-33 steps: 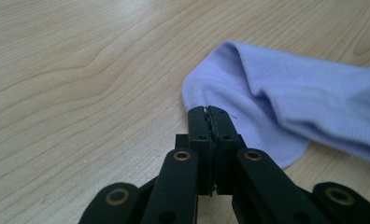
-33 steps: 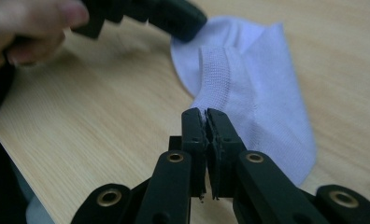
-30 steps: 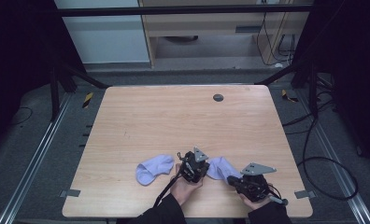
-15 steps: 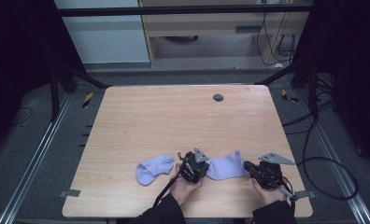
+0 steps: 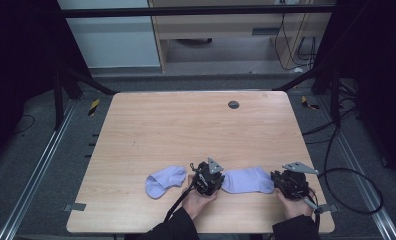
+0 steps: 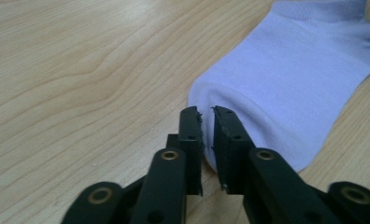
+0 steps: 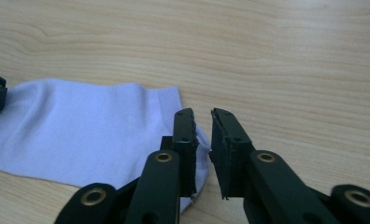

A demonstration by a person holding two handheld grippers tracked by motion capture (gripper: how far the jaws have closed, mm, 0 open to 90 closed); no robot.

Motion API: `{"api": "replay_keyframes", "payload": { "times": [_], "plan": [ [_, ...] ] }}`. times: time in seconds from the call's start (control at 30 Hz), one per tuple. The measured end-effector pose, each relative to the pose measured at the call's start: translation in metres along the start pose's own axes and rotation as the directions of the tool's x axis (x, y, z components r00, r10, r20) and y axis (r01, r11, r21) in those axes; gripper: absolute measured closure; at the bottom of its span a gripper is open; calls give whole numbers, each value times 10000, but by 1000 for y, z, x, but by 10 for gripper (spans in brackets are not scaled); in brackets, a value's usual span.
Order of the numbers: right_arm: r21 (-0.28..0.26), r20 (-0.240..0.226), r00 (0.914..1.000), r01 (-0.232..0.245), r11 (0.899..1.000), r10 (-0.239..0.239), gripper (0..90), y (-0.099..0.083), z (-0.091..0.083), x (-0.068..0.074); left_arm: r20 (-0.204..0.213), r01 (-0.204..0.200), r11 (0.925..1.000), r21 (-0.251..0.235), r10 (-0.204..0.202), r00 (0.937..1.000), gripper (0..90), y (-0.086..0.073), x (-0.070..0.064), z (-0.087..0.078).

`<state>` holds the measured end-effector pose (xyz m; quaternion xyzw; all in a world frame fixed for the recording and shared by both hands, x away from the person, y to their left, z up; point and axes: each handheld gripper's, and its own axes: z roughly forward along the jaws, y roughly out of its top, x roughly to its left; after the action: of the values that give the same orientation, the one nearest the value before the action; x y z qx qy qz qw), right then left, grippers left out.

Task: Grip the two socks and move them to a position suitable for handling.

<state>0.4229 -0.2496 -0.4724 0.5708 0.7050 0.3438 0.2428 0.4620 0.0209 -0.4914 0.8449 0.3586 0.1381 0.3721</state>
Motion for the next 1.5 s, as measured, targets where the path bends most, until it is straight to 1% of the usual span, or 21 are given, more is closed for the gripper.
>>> {"api": "replay_keyframes", "payload": {
  "times": [0.03, 0.1, 0.2, 0.33, 0.43, 0.5, 0.53, 0.57, 0.6, 0.73, 0.87, 0.9, 0.93, 0.97, 1.2, 1.3, 1.33, 1.37, 1.4, 1.43, 1.5],
  "plan": [
    [0, 0, 10000, 0, 10000, 0, 775, 0, 0, 0, 0, 0, 10000, 0, 0, 10000, 746, 0, 0, 0],
    [-432, -232, 9995, 197, 9989, -208, 722, 1, -3, 1, -146, 42, 9998, -206, -45, 9999, 697, 3, 5, -9],
    [-606, -307, 9989, 347, 9976, -366, 691, 1, -4, 2, -153, 95, 9995, -305, -100, 9998, 623, 5, 10, -16],
    [-758, -579, 9968, 508, 9958, -552, 624, 4, -4, 6, -200, 280, 9986, -449, -289, 9994, 544, 8, 26, -38],
    [-821, -804, 9949, 550, 9951, -616, 585, 6, -5, 9, -318, 390, 9964, -747, -414, 9986, 478, 7, 37, -54],
    [-939, -858, 9936, 655, 9934, -737, 567, 7, -6, 11, -366, 436, 9958, -801, -467, 9982, 451, 6, 40, -58],
    [-976, -986, 9925, 625, 9933, -722, 558, 8, -7, 14, -381, 601, 9943, -883, -637, 9972, 435, 4, 47, -67],
    [-1023, -1032, 9914, 702, 9923, -807, 551, 9, -7, 15, -381, 601, 9943, -883, -637, 9972, 427, 4, 47, -67],
    [-1067, -1140, 9895, 763, 9914, -884, 541, 11, -8, 18, -461, 610, 9935, -959, -656, 9968, 415, 1, 53, -76],
    [-1195, -1514, 9818, 967, 9881, -1144, 509, 16, -9, 28, -883, 390, 9942, -999, -479, 9949, 381, -7, 67, -95],
    [-1306, -1743, 9740, 1230, 9838, -1449, 491, 22, -8, 40, -1236, 471, 9921, -1159, -614, 9904, 361, -20, 81, -116],
    [-1306, -1743, 9740, 1230, 9838, -1449, 491, 22, -8, 40, -1236, 471, 9921, -1159, -614, 9904, 359, -20, 81, -116],
    [-1318, -1805, 9721, 1269, 9831, -1497, 489, 24, -8, 43, -1342, 561, 9908, -1231, -726, 9883, 359, -25, 86, -122],
    [-1387, -1948, 9664, 1421, 9801, -1677, 484, 28, -6, 50, -1499, 698, 9889, -1315, -895, 9846, 355, -32, 93, -130],
    [-1335, -2421, 9459, 1882, 9730, -2162, 495, 37, 4, 77, -1993, 1342, 9823, -1308, -1587, 9670, 349, -62, 119, -151],
    [-1277, -2632, 9368, 2030, 9708, -2305, 504, 41, 9, 89, -2107, 1627, 9786, -1258, -1866, 9596, 350, -75, 128, -159],
    [-1275, -2699, 9330, 2105, 9692, -2381, 506, 42, 11, 94, -2123, 1685, 9779, -1238, -1919, 9582, 350, -77, 129, -160],
    [-1275, -2699, 9330, 2105, 9692, -2381, 506, 42, 11, 94, -2123, 1685, 9779, -1238, -1919, 9582, 350, -77, 129, -160],
    [-1245, -2820, 9260, 2239, 9666, -2508, 509, 44, 15, 102, -2153, 1760, 9768, -1220, -1991, 9560, 350, -82, 132, -163],
    [-1228, -2880, 9236, 2265, 9663, -2531, 510, 45, 16, 105, -2228, 1830, 9764, -1148, -2049, 9531, 351, -89, 134, -165],
    [-1168, -2956, 9203, 2313, 9658, -2562, 512, 46, 19, 110, -2287, 1874, 9759, -1115, -2087, 9509, 352, -93, 136, -166]
  ]
}}
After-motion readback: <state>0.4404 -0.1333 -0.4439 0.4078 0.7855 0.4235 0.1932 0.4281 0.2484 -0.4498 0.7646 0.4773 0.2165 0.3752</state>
